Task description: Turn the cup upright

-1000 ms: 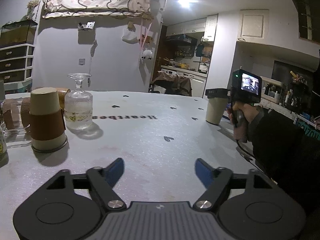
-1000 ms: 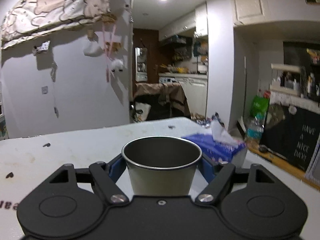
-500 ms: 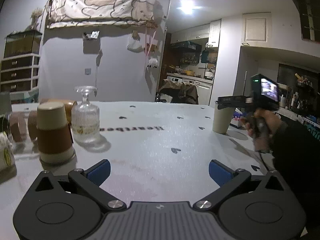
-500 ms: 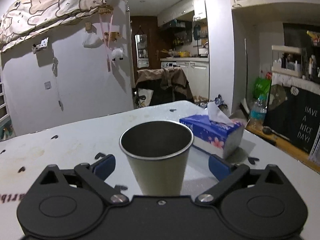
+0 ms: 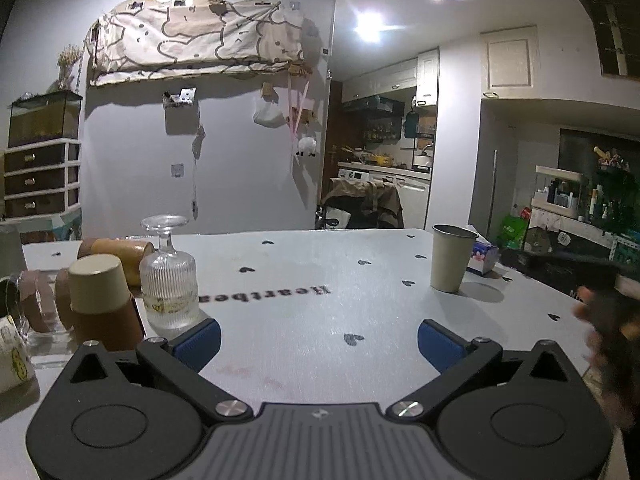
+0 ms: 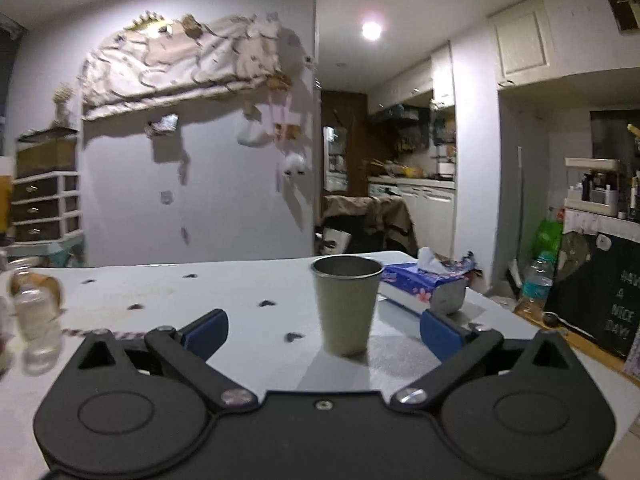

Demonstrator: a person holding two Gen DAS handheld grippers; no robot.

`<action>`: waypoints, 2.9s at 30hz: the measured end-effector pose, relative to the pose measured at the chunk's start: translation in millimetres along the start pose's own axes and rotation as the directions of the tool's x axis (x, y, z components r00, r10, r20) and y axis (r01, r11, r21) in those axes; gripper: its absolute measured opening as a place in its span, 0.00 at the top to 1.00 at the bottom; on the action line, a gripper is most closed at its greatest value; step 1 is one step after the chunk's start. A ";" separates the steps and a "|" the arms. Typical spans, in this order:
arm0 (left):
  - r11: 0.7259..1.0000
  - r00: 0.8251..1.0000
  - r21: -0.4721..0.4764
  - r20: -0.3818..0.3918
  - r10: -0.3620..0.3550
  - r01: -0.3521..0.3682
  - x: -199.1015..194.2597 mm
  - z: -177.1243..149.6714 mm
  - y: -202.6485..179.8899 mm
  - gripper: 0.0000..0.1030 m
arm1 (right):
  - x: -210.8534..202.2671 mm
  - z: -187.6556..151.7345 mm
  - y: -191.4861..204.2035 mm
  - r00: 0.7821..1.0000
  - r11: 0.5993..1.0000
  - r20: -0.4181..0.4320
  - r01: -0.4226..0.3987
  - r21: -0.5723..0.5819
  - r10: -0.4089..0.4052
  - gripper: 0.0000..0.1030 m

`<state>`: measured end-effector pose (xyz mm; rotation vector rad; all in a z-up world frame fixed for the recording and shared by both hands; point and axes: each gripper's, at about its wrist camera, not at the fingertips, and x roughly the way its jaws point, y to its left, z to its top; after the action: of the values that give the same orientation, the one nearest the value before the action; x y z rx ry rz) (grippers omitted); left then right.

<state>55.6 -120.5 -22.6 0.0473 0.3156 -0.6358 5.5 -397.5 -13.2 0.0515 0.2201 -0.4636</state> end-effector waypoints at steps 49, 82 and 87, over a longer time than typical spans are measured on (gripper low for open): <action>0.998 0.998 0.025 -0.007 0.056 -0.056 -1.5 -16.3 -13.7 0.00 | -97.3 -62.0 17.1 1.000 0.999 0.010 0.028 0.027 -0.028 0.00; 0.998 0.998 0.028 -0.007 0.057 -0.056 -1.1 -16.6 -15.0 0.00 | -98.5 -58.1 17.5 1.000 1.000 0.015 0.017 0.025 -0.017 0.00; 0.998 0.998 0.028 -0.007 0.056 -0.056 -1.0 -16.9 -15.1 0.00 | -98.5 -58.3 17.9 1.000 1.000 0.016 0.017 0.024 -0.018 0.00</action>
<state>41.3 -129.7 -37.6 0.0853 0.3119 -0.5847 -83.9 -332.6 -48.2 0.0692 0.1993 -0.4838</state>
